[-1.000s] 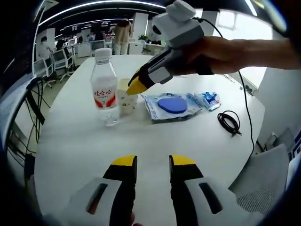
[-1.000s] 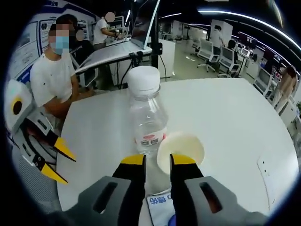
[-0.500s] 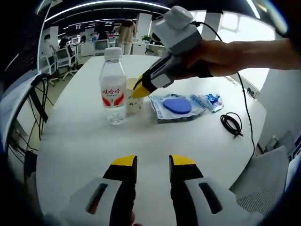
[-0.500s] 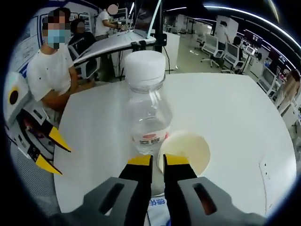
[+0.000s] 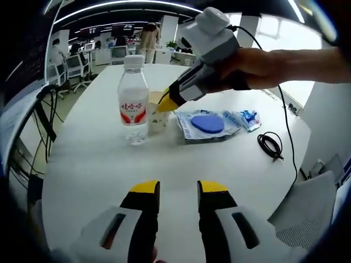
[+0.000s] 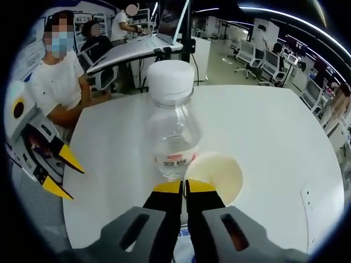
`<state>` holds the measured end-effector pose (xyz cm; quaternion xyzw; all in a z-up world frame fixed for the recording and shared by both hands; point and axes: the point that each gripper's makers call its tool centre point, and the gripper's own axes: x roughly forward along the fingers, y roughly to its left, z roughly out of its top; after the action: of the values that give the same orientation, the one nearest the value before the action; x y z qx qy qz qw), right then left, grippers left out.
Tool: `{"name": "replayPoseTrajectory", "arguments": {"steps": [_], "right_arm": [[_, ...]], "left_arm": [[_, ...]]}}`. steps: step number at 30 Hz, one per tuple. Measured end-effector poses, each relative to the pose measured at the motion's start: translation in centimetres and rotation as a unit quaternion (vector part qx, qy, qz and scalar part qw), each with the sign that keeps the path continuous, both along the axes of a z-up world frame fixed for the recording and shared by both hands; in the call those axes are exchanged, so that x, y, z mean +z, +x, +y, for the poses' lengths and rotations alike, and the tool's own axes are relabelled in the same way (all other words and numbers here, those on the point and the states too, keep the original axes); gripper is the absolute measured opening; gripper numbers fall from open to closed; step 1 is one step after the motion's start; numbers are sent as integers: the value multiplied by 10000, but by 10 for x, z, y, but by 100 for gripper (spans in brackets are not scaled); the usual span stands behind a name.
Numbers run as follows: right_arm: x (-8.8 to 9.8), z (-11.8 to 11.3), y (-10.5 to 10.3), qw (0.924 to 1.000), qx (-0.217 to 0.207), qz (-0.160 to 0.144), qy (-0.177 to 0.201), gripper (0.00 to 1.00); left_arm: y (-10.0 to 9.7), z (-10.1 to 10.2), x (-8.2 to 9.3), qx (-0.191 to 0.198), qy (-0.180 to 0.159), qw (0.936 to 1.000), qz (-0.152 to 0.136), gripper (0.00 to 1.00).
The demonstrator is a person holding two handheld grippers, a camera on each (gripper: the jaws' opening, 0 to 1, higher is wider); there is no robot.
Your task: Arrange the tabletop items into an orderly group along one side of the table until the central work area is clear of visible clutter.
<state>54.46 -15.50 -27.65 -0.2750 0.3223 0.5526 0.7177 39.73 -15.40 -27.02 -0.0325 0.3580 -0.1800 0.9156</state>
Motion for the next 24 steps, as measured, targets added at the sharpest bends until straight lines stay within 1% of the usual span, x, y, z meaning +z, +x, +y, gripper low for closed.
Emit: {"name": "replayPoseTrajectory", "arguments": {"steps": [8, 12, 17, 24], "right_arm": [[1, -4, -8, 9999, 109, -50, -77, 0], [-1, -7, -14, 9995, 233, -121, -159, 0], [-3, -8, -21, 9990, 349, -168, -223, 0], [-5, -11, -22, 9989, 375, -168, -240, 0]], "left_arm": [[-1, -3, 1, -50, 26, 10000, -2, 25], [1, -3, 1, -60, 28, 10000, -18, 25], [-1, -3, -2, -69, 21, 10000, 17, 25], [-3, -5, -2, -98, 21, 9999, 17, 26]]}}
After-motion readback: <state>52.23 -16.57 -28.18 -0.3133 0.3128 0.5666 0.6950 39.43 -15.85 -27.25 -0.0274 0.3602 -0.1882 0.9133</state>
